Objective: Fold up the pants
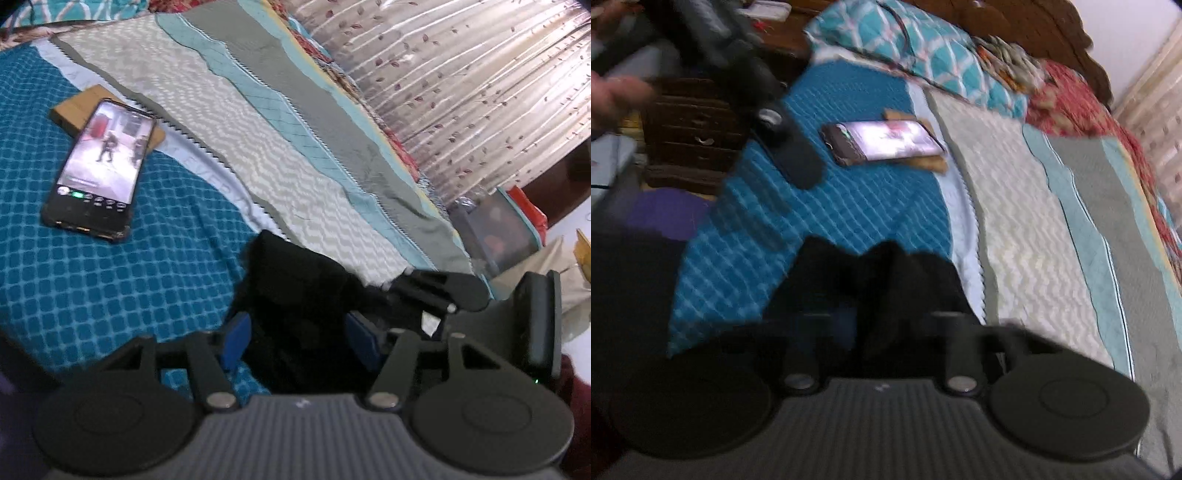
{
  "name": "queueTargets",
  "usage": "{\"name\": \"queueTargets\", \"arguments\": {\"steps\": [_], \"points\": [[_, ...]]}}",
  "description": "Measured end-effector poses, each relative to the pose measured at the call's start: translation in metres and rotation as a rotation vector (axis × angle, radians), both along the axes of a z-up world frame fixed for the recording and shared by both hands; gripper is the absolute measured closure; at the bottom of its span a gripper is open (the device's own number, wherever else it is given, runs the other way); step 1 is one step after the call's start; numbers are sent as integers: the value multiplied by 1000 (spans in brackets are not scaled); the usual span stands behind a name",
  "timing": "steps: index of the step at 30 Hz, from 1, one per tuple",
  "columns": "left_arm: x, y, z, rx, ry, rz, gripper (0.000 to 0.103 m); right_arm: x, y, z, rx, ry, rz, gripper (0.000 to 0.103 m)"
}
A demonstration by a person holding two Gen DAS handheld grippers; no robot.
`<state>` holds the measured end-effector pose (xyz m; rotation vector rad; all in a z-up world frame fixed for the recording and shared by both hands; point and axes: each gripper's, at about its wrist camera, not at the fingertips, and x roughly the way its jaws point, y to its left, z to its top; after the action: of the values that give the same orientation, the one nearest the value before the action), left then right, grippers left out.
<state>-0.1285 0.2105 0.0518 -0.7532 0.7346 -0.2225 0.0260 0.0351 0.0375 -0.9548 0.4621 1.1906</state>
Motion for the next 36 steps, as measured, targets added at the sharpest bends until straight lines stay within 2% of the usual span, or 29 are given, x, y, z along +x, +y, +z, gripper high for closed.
{"name": "queueTargets", "arguments": {"steps": [2,4,6,8,10,15,19,21,22,23,24,25,26,27,30,32,34,36], "points": [[5,-2,0,-37,-13,-14,41,3,-13,10,114,-21,-88,80],[13,-4,-2,-91,-16,-19,35,12,-23,21,245,-42,-226,81],[23,-7,-4,-162,-16,-19,27,20,-38,32,380,-48,-388,81],[36,-10,-8,-260,-9,-24,25,21,-42,31,444,-43,-472,81],[47,-17,-11,-341,-8,-36,24,16,-42,26,469,-54,-499,81],[67,-31,-18,-434,8,-26,12,8,-40,22,513,7,-533,81],[80,-35,-25,-454,26,2,7,-1,-54,30,539,116,-532,81],[84,-33,-31,-468,42,18,7,-8,-57,31,542,178,-502,81],[86,-32,-31,-471,40,25,10,-11,-58,32,541,212,-486,81],[85,-30,-31,-462,31,29,21,-13,-59,32,537,240,-472,81],[85,-29,-31,-442,21,29,40,-16,-59,31,528,257,-455,81],[85,-27,-30,-415,10,27,53,-21,-59,30,517,257,-438,80],[86,-25,-30,-396,8,17,74,-26,-59,30,502,254,-413,81],[87,-25,-30,-374,11,6,87,-29,-59,29,484,265,-384,81],[80,-24,-27,-252,-11,25,88,-38,-55,26,454,239,-362,78],[72,-21,-26,-185,-13,31,88,-38,-56,26,450,258,-369,77],[62,-18,-25,-122,-4,44,88,-39,-58,25,444,253,-387,59],[50,-18,-27,-17,16,68,88,-41,-60,22,422,240,-391,54]]}}
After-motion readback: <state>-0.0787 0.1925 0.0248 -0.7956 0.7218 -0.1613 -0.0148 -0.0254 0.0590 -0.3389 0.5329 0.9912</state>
